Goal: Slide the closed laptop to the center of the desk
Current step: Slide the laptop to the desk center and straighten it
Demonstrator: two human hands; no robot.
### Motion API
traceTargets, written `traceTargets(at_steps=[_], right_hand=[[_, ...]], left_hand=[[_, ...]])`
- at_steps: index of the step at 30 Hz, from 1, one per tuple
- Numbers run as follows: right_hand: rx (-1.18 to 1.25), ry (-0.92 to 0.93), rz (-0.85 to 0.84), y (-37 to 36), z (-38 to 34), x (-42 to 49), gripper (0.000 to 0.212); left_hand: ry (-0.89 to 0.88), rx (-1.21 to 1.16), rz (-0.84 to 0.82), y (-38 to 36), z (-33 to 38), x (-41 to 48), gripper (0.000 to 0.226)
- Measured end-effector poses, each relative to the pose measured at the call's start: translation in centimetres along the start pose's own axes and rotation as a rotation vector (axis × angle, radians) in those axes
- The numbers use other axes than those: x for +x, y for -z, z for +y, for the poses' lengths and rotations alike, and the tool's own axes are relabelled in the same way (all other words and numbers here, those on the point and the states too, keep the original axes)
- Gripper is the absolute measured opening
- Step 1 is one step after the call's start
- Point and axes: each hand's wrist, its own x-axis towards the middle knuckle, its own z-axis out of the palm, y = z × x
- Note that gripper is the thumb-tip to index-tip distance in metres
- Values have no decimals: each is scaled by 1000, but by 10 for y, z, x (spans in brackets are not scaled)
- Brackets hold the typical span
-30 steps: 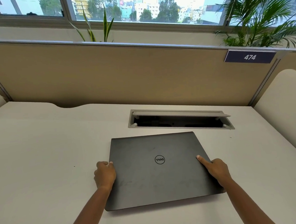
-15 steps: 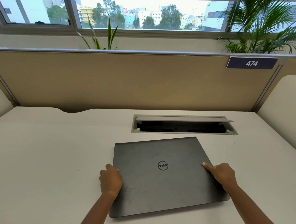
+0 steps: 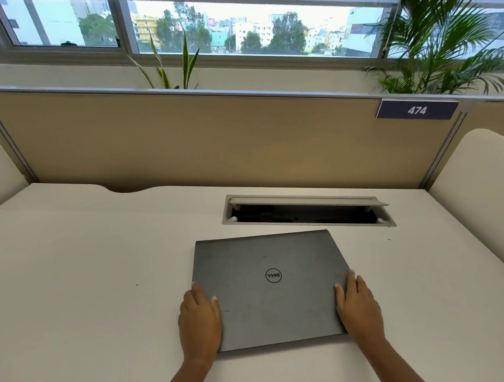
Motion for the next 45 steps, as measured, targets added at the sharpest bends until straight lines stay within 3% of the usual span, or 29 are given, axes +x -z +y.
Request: traceTargets(at_steps=[5, 14, 16, 19, 24, 29, 41, 45], right_hand=[[69, -13, -36, 3, 5, -11, 55], [460, -116, -74, 21, 32, -30, 53], [458, -122, -86, 25, 35, -27, 46], [457, -113, -119, 32, 37, -24, 29], [449, -185, -110, 33, 38, -21, 36], [513, -296, -43, 30, 32, -25, 18], [591, -320, 7, 29, 29, -42, 19], [776, -466, -40, 36, 36, -40, 29]], left_hand=[[-30, -68, 37, 3, -4, -14, 48], [-29, -122, 32, 6, -15, -28, 55], [-58, -107, -19, 9, -16, -35, 79], [-135, -5, -167, 11, -21, -42, 140], [-208, 42, -316, 16, -28, -44, 154], [-238, 41, -327, 20, -28, -42, 155], [-283, 34, -381, 24, -38, -31, 153], [-269, -147, -431, 26, -47, -26, 104]])
